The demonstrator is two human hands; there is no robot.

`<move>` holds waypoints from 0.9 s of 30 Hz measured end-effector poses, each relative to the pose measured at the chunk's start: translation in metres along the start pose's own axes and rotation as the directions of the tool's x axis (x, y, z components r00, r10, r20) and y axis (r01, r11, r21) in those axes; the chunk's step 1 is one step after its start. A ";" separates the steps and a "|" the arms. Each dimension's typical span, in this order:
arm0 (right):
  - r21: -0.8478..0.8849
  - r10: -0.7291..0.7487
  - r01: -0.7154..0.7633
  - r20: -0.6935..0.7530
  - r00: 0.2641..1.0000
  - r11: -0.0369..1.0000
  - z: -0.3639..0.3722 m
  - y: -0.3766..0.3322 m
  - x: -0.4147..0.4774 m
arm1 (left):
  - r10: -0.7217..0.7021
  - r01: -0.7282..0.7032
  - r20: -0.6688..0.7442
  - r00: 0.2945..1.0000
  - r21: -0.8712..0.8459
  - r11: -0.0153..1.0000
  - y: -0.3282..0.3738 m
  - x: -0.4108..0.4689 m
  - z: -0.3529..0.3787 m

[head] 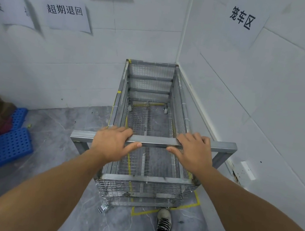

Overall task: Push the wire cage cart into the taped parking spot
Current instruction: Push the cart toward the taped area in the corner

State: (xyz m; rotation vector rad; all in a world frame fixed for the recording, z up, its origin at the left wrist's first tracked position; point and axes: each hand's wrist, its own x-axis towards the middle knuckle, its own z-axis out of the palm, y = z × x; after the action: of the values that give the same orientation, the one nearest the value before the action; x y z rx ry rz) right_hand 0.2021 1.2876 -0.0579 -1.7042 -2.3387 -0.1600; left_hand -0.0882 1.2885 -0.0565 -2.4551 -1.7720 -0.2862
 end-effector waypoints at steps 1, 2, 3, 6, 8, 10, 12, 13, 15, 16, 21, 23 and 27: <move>0.004 -0.002 0.002 -0.015 1.000 1.000 0.000 0.000 0.000 | -0.002 0.002 -0.006 1.000 -0.002 1.000 0.000 -0.001 0.000; 0.010 -0.003 0.003 -0.021 1.000 1.000 0.000 0.000 0.000 | -0.004 0.003 -0.008 1.000 -0.006 1.000 0.000 -0.001 0.000; 0.017 0.000 0.000 -0.012 1.000 1.000 0.000 0.000 0.000 | -0.003 0.003 -0.005 1.000 -0.011 1.000 0.001 -0.001 -0.001; 0.032 0.005 -0.005 0.018 1.000 0.999 0.001 0.000 -0.001 | -0.008 0.008 0.008 1.000 -0.023 1.000 0.003 -0.003 -0.002; 0.036 0.003 -0.003 0.015 1.000 0.999 0.001 0.000 -0.001 | -0.020 0.021 0.023 1.000 -0.040 0.999 0.004 -0.003 -0.004; 0.032 0.001 -0.002 0.015 1.000 0.999 0.002 0.000 -0.001 | -0.025 0.027 0.033 0.999 -0.058 0.998 0.004 -0.003 -0.005; 0.024 -0.003 0.002 0.011 1.000 1.000 0.002 0.000 -0.001 | -0.022 0.024 0.029 0.999 -0.058 0.998 0.004 -0.004 -0.004; 0.019 -0.004 0.004 0.004 1.000 1.000 0.002 0.000 0.000 | -0.021 0.022 0.023 1.000 -0.055 0.998 0.003 -0.004 -0.002; 0.011 -0.014 0.014 -0.019 1.000 1.000 0.002 0.001 -0.001 | -0.015 0.015 0.002 1.000 -0.047 0.999 0.003 -0.004 0.000; 0.000 -0.023 0.023 -0.033 0.999 1.000 0.003 0.002 -0.001 | -0.012 0.012 -0.011 1.000 -0.032 0.999 0.003 -0.003 0.001; -0.029 -0.038 0.037 -0.043 0.998 0.999 0.003 0.003 0.000 | -0.011 0.011 0.018 1.000 0.017 1.000 0.003 0.000 0.000; -0.020 -0.037 0.036 -0.053 0.998 0.999 0.002 0.002 0.000 | -0.012 0.012 0.030 0.999 0.008 1.000 0.002 0.001 0.001; -0.011 -0.037 0.036 -0.078 0.996 0.999 0.003 0.003 -0.001 | -0.017 0.017 0.025 1.000 0.003 1.000 0.004 0.000 0.001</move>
State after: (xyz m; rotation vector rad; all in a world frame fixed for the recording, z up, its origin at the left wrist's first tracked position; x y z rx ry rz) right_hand 0.2045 1.2880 -0.0609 -1.6300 -2.3167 -0.2407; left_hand -0.0848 1.2873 -0.0576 -2.4528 -1.8027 -0.2554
